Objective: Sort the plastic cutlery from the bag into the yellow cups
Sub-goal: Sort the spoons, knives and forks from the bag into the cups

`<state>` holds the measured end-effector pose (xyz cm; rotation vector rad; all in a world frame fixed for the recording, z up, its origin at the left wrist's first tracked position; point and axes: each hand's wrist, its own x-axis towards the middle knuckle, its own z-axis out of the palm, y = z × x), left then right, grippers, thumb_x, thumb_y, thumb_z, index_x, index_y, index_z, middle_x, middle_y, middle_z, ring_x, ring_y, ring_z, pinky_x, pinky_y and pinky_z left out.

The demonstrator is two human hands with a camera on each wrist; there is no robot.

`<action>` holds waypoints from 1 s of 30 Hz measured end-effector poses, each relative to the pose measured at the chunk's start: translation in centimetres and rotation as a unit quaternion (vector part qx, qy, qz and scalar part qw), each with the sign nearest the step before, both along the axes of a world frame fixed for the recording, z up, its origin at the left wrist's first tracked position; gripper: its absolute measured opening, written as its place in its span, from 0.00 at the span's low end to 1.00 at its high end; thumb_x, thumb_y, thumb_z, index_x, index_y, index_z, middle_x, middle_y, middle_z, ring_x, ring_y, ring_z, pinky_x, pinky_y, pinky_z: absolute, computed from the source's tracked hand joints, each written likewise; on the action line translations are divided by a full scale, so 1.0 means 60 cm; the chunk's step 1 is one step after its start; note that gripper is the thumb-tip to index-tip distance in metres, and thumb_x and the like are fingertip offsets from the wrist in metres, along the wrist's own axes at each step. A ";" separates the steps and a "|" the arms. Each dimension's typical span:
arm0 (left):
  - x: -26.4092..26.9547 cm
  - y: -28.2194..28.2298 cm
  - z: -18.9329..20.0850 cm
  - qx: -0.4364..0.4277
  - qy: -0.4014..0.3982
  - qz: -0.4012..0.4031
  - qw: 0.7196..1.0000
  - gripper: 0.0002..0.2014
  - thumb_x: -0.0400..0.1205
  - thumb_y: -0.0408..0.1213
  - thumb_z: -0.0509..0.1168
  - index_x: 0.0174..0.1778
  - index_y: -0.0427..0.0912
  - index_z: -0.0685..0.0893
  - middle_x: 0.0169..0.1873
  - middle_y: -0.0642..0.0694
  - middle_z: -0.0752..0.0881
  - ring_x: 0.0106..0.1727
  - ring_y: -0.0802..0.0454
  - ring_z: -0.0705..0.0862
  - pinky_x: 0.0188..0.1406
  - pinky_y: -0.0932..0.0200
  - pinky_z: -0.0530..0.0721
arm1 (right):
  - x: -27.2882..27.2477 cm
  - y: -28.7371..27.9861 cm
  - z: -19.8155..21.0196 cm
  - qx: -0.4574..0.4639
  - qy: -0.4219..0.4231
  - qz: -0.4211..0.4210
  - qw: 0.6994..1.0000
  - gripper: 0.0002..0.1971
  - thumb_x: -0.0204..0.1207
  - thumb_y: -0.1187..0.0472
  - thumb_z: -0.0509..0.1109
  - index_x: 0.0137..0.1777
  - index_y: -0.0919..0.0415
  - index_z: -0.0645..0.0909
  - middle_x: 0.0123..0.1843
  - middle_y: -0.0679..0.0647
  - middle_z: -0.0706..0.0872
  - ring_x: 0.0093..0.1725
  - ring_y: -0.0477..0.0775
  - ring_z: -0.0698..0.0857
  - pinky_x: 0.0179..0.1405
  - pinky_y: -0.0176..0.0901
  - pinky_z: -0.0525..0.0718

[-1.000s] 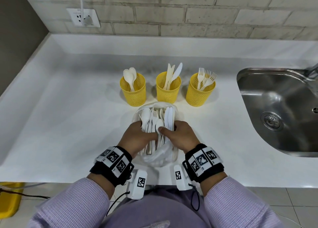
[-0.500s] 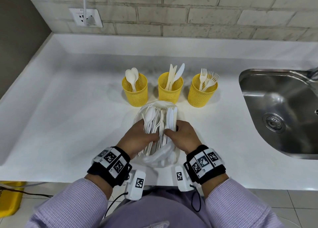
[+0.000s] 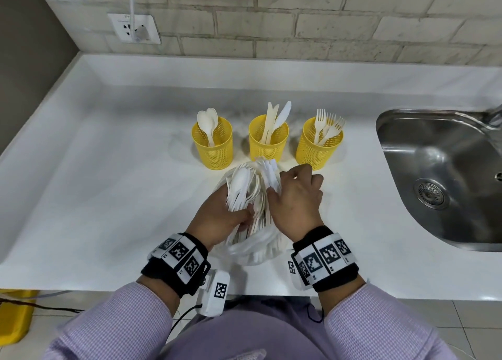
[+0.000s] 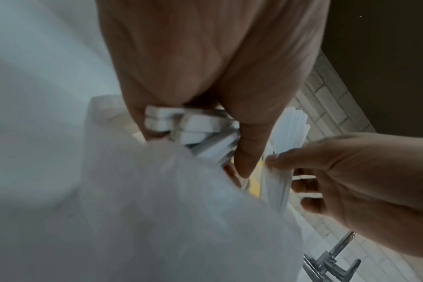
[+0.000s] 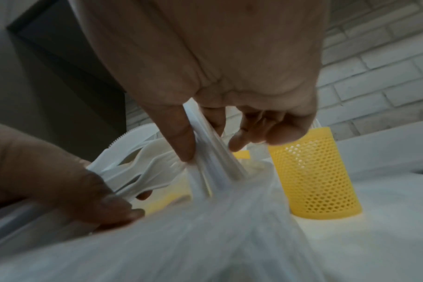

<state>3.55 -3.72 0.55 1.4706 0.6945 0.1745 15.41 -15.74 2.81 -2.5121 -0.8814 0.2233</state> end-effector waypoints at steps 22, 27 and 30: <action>0.036 -0.005 0.012 0.021 -0.100 -0.035 0.994 0.33 0.72 0.20 0.80 0.72 0.44 0.81 0.59 0.46 0.93 0.61 0.48 0.91 0.60 0.50 0.89 | 0.006 0.010 0.013 0.236 0.338 0.054 0.909 0.22 0.75 0.54 0.72 0.70 0.53 0.83 0.62 0.48 0.91 0.64 0.49 0.89 0.69 0.61 0.85; 0.040 -0.012 0.008 0.018 -0.109 -0.033 0.993 0.27 0.75 0.16 0.75 0.68 0.43 0.85 0.55 0.49 0.94 0.57 0.53 0.92 0.53 0.62 0.87 | 0.006 0.013 0.010 0.214 0.281 0.028 0.935 0.24 0.71 0.43 0.70 0.63 0.55 0.83 0.55 0.54 0.90 0.60 0.57 0.87 0.61 0.62 0.86; 0.044 -0.014 0.006 0.020 -0.113 -0.022 0.993 0.25 0.75 0.17 0.76 0.65 0.43 0.87 0.53 0.49 0.94 0.55 0.53 0.93 0.53 0.60 0.88 | 0.008 0.013 0.011 0.198 0.256 0.032 0.946 0.22 0.72 0.43 0.68 0.61 0.55 0.83 0.54 0.57 0.87 0.58 0.59 0.85 0.58 0.61 0.86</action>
